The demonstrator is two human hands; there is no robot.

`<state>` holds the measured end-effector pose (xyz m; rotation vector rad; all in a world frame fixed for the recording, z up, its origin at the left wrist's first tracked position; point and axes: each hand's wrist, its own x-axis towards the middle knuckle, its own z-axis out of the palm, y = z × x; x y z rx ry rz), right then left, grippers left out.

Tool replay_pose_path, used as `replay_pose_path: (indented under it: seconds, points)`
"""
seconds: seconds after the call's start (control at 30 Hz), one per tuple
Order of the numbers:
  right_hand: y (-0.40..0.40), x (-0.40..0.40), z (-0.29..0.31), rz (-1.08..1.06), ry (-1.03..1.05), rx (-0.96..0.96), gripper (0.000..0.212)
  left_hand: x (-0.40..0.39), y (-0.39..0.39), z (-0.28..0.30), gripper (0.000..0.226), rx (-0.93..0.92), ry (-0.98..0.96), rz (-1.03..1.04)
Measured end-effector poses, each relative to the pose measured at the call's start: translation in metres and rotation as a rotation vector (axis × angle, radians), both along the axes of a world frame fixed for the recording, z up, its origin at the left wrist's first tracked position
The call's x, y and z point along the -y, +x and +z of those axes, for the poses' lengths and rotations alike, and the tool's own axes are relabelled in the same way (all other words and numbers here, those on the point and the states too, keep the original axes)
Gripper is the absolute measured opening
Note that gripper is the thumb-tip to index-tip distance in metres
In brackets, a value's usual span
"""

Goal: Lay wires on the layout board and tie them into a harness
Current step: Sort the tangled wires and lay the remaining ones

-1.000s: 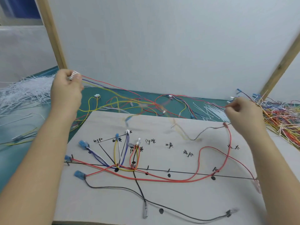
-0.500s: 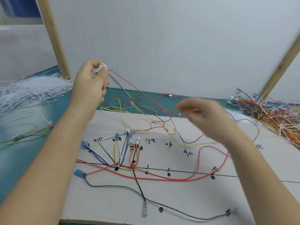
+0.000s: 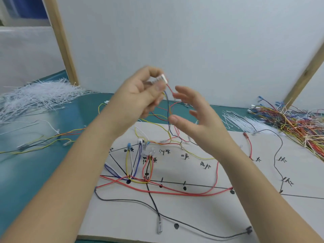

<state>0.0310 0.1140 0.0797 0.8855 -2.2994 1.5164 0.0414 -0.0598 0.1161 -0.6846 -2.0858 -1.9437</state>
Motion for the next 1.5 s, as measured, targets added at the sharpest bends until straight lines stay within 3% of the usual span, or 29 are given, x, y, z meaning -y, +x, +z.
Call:
replay_pose_path:
  seconds: [0.13,0.23,0.33,0.43,0.5,0.57,0.73,0.8,0.87,0.93,0.97,1.03,1.13,1.27,1.33,1.4,1.47,1.5]
  points:
    - [-0.010,0.010,-0.002,0.088,0.039,0.126,0.013,-0.010,0.004,0.000,0.006,-0.027,-0.105,-0.037]
    - [-0.033,-0.011,-0.009,-0.166,0.117,0.041,0.020,0.000,0.003,0.004,0.014,-0.093,-0.189,0.134]
    - [-0.058,-0.041,-0.012,-0.449,0.323,-0.093,0.011,0.017,-0.004,0.009,0.014,-0.091,-0.089,0.298]
    - [-0.073,-0.060,-0.013,-0.450,0.409,-0.035,0.015,0.027,-0.010,0.006,0.016,-0.085,-0.126,0.358]
    - [-0.075,-0.069,-0.011,-0.359,0.341,0.062,0.027,0.035,-0.014,0.002,0.017,-0.108,-0.176,0.437]
    - [-0.077,-0.075,-0.010,-0.314,0.309,0.102,0.025,0.043,-0.018,-0.002,0.017,-0.133,-0.244,0.509]
    - [-0.088,-0.081,-0.011,-0.515,0.303,-0.072,0.014,0.049,-0.024,-0.011,0.010,-0.168,-0.390,0.599]
    - [-0.089,-0.087,-0.012,-0.536,0.363,-0.024,0.014,0.052,-0.022,-0.006,0.015,-0.161,-0.206,0.619]
    - [-0.084,-0.094,-0.012,-0.407,0.454,0.246,0.015,0.053,-0.019,0.001,0.017,-0.141,0.011,0.607]
    - [-0.074,-0.096,-0.010,-0.238,0.651,0.531,0.060,0.046,-0.017,0.003,0.015,-0.115,0.139,0.566]
    - [-0.069,-0.093,-0.008,-0.188,0.707,0.572,0.078,0.040,-0.017,0.003,0.015,-0.098,0.197,0.529]
    - [-0.061,-0.078,0.000,-0.113,0.661,0.468,0.098,0.023,-0.017,0.002,0.015,-0.053,0.329,0.428]
    - [-0.049,-0.040,0.007,-0.027,0.522,0.224,0.106,0.003,-0.013,0.004,0.016,0.004,0.507,0.254]
    - [-0.040,0.007,-0.008,0.123,0.433,0.195,0.087,-0.005,-0.007,0.007,0.019,0.056,0.723,0.074]
    - [-0.042,0.015,-0.016,0.027,0.386,0.210,0.045,-0.003,-0.005,0.009,0.022,0.086,0.814,0.028]
    - [-0.045,0.011,-0.021,-0.172,0.478,0.104,0.009,0.004,-0.006,0.011,0.023,0.112,0.887,0.040]
    - [-0.048,0.002,-0.027,-0.369,0.663,-0.123,0.010,0.015,-0.010,0.013,0.024,0.120,0.971,0.059]
    - [-0.050,-0.005,-0.029,-0.423,0.650,-0.170,0.009,0.021,-0.012,0.014,0.025,0.126,0.992,0.068]
